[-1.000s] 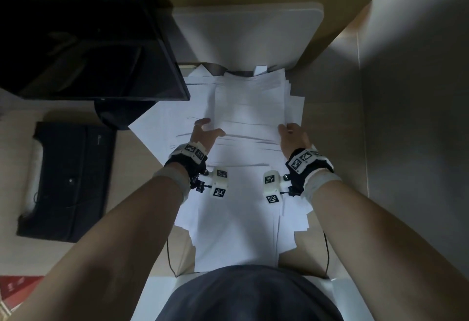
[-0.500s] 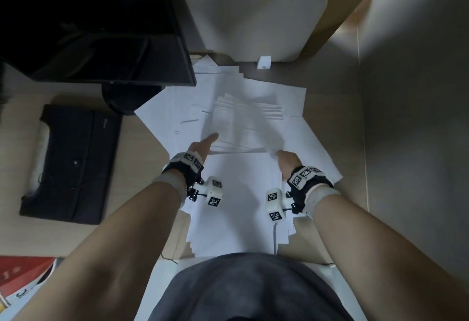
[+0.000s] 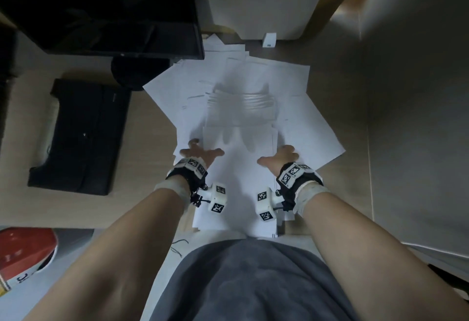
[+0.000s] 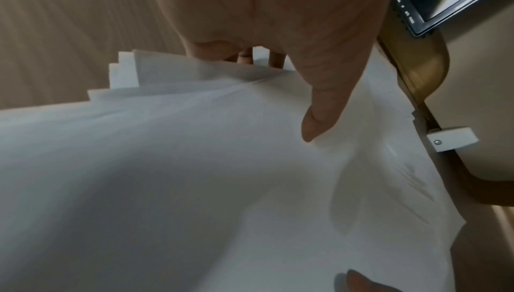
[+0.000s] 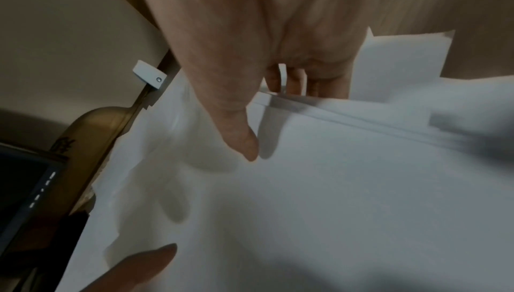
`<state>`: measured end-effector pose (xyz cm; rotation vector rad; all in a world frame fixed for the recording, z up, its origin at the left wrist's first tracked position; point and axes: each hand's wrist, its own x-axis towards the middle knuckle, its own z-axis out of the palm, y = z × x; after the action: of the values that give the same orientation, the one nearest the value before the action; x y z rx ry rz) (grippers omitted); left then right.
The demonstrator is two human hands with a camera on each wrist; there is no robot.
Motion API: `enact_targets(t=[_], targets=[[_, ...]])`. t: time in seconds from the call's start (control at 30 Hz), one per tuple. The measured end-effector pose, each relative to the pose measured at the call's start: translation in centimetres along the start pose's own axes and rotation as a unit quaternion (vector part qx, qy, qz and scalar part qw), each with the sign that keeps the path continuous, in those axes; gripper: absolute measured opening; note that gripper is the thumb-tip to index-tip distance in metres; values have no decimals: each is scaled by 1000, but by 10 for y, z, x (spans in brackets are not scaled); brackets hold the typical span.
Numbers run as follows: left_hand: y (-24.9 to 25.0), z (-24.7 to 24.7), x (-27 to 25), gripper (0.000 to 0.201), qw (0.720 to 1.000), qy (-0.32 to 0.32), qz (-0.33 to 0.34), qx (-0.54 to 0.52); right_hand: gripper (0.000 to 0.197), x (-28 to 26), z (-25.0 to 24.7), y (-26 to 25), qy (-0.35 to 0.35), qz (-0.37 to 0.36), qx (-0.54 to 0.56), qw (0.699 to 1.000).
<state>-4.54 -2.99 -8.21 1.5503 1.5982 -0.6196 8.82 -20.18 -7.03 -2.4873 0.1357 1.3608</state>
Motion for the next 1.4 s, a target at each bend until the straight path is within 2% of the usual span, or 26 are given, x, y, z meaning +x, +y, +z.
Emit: enact_targets(t=[0.1,0.2,0.27,0.33,0.43,0.5,0.6,0.73,0.8,0.87,0.93,1.03,1.1,1.17,1.3,1.4], targets=[[5,-5,4,114,998,-48,1,27,98,0,-5,-5,1,9,-57,998],[14,-13,4,94,998,-54,-4,22,86,7,-9,-4,-55,-17,-8,998],[20,-17,3,80,999,-43,23,12,80,10,-9,-2,-74,-28,16,997],[23,-18,3,69,997,-31,67,-26,59,12,-7,-1,-69,-60,45,995],[35,-25,6,64,989,-15,112,-94,33,10,-19,-10,-35,-109,112,987],[53,-31,9,58,983,1,139,-120,33,14,-32,-21,-15,-130,152,980],[81,-38,14,50,983,1,164,-79,42,31,-46,-41,20,-130,166,977],[106,-35,27,72,994,-4,105,18,96,56,-53,-64,61,-6,70,996],[112,-31,32,83,997,-9,72,17,108,67,-49,-70,39,23,97,994],[118,-29,36,92,996,-18,56,-64,104,77,-42,-72,23,15,168,985],[119,-30,41,95,993,-28,40,-112,92,79,-39,-73,26,-6,179,983],[119,-36,42,96,994,-67,19,-81,72,77,-42,-79,49,-57,143,987],[116,-36,44,82,994,-78,28,-75,63,75,-47,-83,74,-86,86,990],[112,-34,45,61,992,-48,66,-95,51,74,-51,-85,108,-105,56,987],[114,-37,33,48,980,-20,118,-159,35,64,-63,-87,107,-145,179,967],[114,-44,18,45,975,0,154,-162,37,52,-68,-82,104,-147,222,958]])
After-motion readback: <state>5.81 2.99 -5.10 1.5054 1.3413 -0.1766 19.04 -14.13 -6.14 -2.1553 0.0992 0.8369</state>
